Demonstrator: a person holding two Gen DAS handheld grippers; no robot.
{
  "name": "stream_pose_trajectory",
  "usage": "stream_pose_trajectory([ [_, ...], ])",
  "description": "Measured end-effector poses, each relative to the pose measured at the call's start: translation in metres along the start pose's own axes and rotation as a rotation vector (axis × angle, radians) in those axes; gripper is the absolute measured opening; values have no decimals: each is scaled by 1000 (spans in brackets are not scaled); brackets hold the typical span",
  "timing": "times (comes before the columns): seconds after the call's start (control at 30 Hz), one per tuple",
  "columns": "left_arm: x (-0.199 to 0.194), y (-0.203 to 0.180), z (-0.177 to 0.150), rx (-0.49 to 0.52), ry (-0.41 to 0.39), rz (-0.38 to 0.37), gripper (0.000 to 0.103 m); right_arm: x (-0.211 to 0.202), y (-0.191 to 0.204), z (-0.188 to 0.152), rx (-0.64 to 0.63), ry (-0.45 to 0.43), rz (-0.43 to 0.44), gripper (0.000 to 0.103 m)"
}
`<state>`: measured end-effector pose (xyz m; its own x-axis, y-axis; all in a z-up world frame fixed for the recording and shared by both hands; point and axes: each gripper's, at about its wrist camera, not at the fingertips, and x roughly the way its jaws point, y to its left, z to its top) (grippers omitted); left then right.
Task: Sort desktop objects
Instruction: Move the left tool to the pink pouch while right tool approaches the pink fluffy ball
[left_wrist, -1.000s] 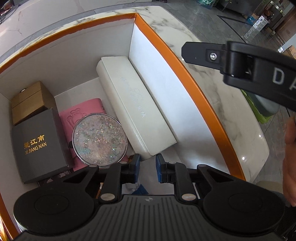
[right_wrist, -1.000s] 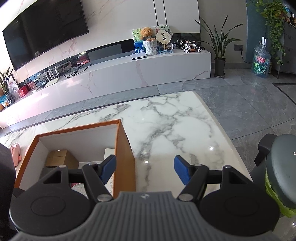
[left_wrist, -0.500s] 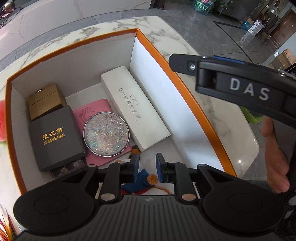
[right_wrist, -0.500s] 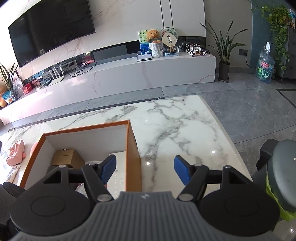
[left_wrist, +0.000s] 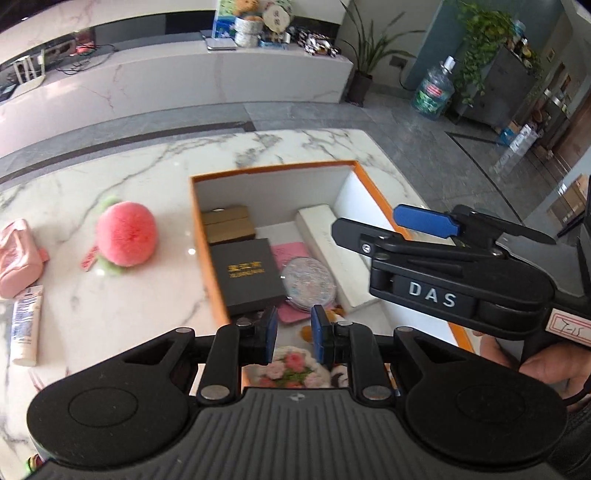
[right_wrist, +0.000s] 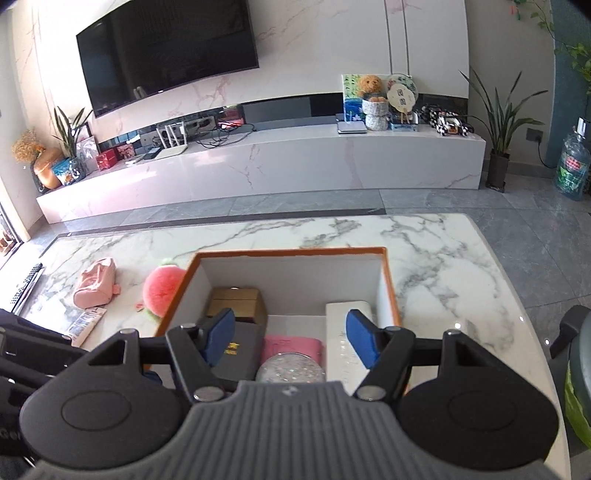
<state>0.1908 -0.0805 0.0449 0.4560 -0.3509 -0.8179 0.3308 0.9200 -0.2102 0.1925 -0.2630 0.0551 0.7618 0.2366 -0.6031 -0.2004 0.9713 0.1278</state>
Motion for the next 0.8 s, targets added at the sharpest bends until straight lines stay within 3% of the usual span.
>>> stream_pose_trajectory([
  [0.2,-33,76,-13,-103,-41,77,22,8,66,7,-95,29,96,67],
  [0.4,-58,156,-20,-201,-73,164,33,37,127,14,-169,106,176,64],
  [0.57,-57,224,-20,-299,-96,202,42,78,160,25,-179,153,150,64],
  [0.63,-53,250,-18,-338,-108,214,53,101,169,28,-173,174,121,65],
  [0.8,-29,298,-8,-389,-143,238,65,162,181,32,-103,226,35,67],
])
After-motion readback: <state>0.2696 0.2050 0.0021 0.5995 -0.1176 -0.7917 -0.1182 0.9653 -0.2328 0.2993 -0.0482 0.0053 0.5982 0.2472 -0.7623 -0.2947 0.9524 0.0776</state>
